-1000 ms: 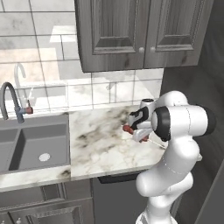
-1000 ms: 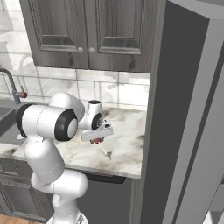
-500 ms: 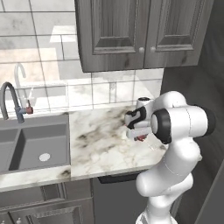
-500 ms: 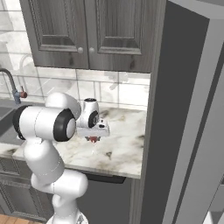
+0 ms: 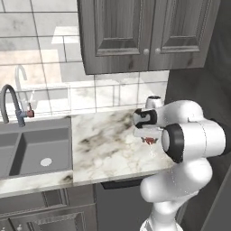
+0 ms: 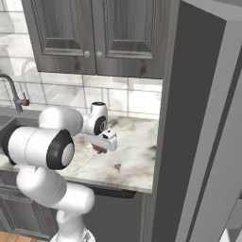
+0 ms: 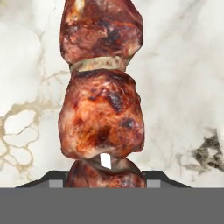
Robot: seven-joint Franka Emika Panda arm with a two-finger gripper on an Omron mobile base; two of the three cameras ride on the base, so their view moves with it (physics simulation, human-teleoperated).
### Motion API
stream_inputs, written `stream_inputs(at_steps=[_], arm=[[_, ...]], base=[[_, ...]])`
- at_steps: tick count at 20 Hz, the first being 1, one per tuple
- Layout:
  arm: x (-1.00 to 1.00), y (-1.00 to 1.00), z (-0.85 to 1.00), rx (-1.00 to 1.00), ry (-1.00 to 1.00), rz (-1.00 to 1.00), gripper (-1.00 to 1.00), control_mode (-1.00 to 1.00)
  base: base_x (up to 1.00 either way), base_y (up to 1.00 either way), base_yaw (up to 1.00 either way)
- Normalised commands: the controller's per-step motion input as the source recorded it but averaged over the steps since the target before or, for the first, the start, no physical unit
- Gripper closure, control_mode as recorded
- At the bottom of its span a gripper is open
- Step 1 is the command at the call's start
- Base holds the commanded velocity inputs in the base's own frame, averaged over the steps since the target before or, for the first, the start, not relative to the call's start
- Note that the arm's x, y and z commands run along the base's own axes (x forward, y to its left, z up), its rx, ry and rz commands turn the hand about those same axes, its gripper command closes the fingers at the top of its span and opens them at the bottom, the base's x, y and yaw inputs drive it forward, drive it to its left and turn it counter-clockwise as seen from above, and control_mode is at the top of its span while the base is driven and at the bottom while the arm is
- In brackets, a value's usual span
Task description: Store the kebab skewer in the freezer for long-term storage. Close the freezer door after placing the cooked food.
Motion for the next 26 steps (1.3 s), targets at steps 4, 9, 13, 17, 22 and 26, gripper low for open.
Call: stream_inputs(at_steps=[4, 9, 13, 17, 22, 26], arm=[[-0.58, 0.00, 0.42, 0.00, 0.06, -0.43, 1.00, -1.00], [-0.66, 0.00, 0.50, -0.10, 0.09, -0.23, 1.00, -1.00], [-0.72, 0.00, 0.43, -0.04, 0.04, -0.05, 1.00, -1.00], [-0.65, 0.00, 0.53, -0.02, 0.00, 0.00, 1.00, -1.00], [-0.68, 0.00, 0.48, 0.00, 0.00, 0.00, 1.00, -1.00], [-0.64, 0.24, 0.42, 0.00, 0.00, 0.04, 1.00, -1.00]], base=[[0.00, 0.00, 0.00], [0.00, 0.00, 0.00], [0.00, 0.00, 0.00], [0.00, 0.00, 0.00], [0.00, 0.00, 0.00], [0.00, 0.00, 0.00]])
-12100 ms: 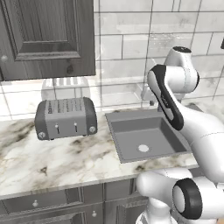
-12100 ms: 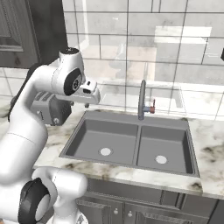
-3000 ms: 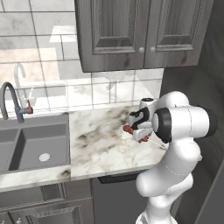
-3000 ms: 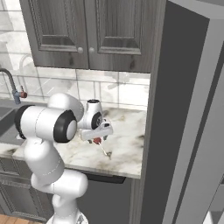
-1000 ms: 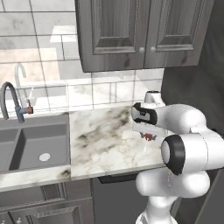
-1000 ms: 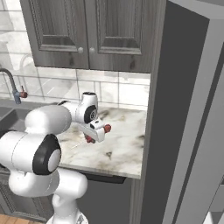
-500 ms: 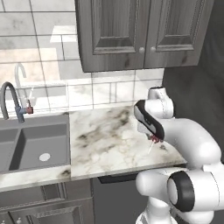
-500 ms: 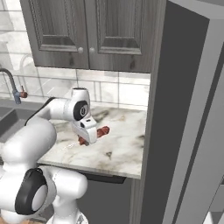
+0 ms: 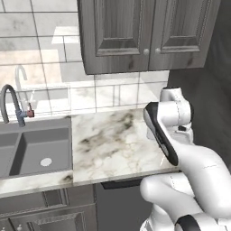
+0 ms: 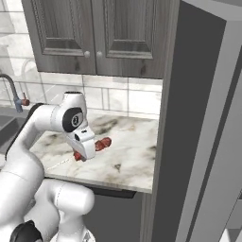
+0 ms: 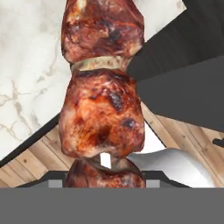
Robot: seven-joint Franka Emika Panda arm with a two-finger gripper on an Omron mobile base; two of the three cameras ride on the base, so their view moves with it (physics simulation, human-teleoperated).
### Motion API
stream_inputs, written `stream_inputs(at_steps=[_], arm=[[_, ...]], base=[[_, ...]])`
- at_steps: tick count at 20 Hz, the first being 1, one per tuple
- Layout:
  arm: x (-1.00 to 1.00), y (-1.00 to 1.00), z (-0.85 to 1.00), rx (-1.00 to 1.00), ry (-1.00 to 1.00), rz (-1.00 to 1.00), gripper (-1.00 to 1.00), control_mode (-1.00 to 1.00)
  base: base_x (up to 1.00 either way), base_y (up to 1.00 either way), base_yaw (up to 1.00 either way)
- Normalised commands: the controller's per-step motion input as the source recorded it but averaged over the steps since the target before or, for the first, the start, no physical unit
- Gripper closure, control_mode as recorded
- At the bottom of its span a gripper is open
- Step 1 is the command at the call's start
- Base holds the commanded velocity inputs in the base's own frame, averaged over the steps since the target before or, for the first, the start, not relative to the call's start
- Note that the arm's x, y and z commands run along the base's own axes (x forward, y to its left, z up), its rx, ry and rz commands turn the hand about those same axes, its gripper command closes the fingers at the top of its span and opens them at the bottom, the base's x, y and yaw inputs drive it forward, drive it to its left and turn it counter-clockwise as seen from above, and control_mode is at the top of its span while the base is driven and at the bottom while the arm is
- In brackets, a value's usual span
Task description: Store the kebab skewer in the freezer for long-term storage. Close the freezer door after placing the cooked food.
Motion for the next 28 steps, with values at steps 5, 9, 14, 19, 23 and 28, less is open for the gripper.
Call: stream_inputs(at_steps=[5, 9, 14, 19, 23, 28], arm=[[-0.49, 0.03, 0.70, 0.00, 0.00, 0.07, 1.00, -1.00], [-0.41, 0.00, 0.29, 0.03, 0.00, 0.10, 1.00, -1.00], [-0.08, -0.12, 0.03, 0.03, 0.00, 0.19, 1.00, -1.00], [0.03, -0.06, 0.00, 0.00, 0.01, 0.24, 1.00, -1.00], [0.00, -0.01, 0.00, 0.00, 0.00, 0.09, 1.00, -1.00], [0.01, -0.15, 0.00, 0.12, 0.02, 0.00, 1.00, -1.00]], base=[[0.00, 0.00, 0.00], [0.00, 0.00, 0.00], [0.00, 0.00, 0.00], [0.00, 0.00, 0.00], [0.00, 0.00, 0.00], [0.00, 0.00, 0.00]])
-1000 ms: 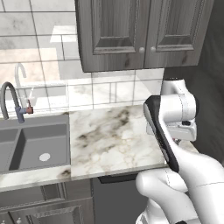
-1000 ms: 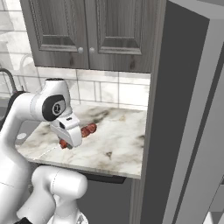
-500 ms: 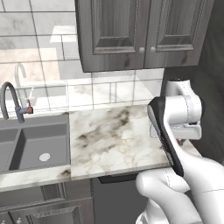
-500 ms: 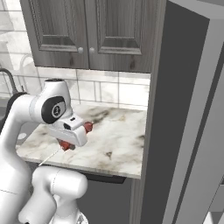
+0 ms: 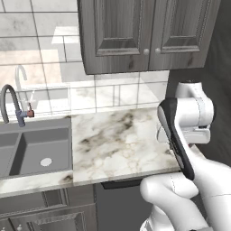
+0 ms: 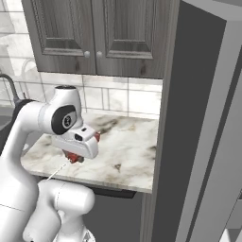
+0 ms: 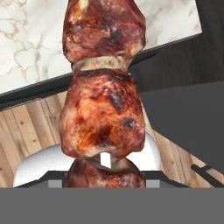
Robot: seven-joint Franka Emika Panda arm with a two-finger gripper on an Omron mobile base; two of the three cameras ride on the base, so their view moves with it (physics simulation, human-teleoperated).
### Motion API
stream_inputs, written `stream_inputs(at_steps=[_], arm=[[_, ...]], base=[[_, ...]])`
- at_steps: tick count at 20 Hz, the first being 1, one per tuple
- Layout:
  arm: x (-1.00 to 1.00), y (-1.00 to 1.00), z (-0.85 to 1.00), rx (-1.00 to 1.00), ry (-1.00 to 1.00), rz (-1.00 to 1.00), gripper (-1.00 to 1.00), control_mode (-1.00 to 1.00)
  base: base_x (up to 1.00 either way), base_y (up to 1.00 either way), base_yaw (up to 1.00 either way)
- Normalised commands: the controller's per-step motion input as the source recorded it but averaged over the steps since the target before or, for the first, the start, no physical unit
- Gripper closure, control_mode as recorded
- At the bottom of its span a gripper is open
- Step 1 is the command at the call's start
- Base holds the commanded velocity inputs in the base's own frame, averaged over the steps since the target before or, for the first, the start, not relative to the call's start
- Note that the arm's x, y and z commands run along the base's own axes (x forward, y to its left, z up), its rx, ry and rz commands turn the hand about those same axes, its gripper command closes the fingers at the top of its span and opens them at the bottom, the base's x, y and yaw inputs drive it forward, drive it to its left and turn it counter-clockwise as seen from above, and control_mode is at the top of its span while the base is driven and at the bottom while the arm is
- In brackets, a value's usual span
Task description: Store the kebab skewer in the freezer for long-term storage. Close the freezer door after placing the cooked food.
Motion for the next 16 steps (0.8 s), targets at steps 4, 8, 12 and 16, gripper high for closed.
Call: stream_inputs(at_steps=[4, 8, 12, 16], arm=[[0.00, 0.00, 0.00, 0.02, 0.00, 0.00, 1.00, -1.00], [0.00, 0.00, 0.00, 0.00, 0.00, 0.00, 1.00, -1.00], [-0.08, 0.00, 0.00, 0.00, 0.00, 0.00, 1.00, -1.00], [-0.07, 0.00, 0.00, 0.00, 0.00, 0.00, 1.00, 1.00]], base=[[0.00, 0.00, 0.00], [0.00, 0.00, 0.00], [0.00, 0.00, 0.00], [-0.41, 0.00, 0.00]])
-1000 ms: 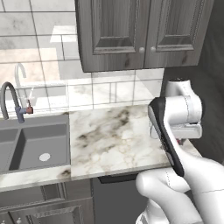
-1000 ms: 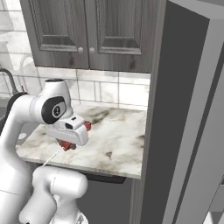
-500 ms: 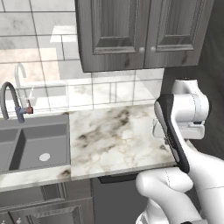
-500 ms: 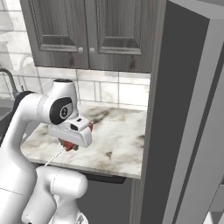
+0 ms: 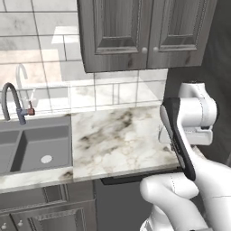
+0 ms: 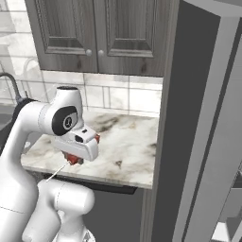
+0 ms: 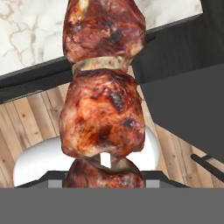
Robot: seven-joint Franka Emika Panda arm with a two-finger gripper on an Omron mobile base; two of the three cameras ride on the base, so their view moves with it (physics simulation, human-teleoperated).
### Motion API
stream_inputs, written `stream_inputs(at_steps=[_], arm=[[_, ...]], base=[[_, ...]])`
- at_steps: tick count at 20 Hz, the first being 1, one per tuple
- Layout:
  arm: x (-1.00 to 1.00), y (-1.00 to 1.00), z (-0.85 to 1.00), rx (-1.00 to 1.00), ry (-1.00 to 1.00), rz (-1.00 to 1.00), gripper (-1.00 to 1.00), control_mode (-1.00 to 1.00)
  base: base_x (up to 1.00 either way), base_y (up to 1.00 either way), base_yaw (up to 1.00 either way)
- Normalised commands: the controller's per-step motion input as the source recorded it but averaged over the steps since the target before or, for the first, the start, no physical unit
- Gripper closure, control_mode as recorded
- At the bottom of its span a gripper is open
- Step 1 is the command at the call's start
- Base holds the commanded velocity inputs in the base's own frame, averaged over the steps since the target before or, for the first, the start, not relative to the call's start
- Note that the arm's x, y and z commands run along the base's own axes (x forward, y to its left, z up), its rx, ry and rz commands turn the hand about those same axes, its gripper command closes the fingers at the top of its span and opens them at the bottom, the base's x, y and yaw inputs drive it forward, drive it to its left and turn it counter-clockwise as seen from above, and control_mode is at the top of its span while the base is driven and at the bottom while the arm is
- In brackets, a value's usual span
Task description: Store the kebab skewer in the freezer for long-term storage. Close the freezer door after placing the cooked food.
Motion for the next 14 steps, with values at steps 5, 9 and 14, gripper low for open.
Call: stream_inputs(at_steps=[5, 9, 14], arm=[[0.00, 0.00, 0.00, 0.00, 0.00, 0.00, 1.00, 1.00], [0.00, 0.00, 0.00, 0.00, 0.00, 0.00, 1.00, 1.00], [0.00, 0.00, 0.00, 0.00, 0.00, 0.00, 1.00, 1.00]], base=[[-0.65, 0.04, 0.00], [-0.65, 0.01, 0.00], [-0.73, 0.01, -0.01]])
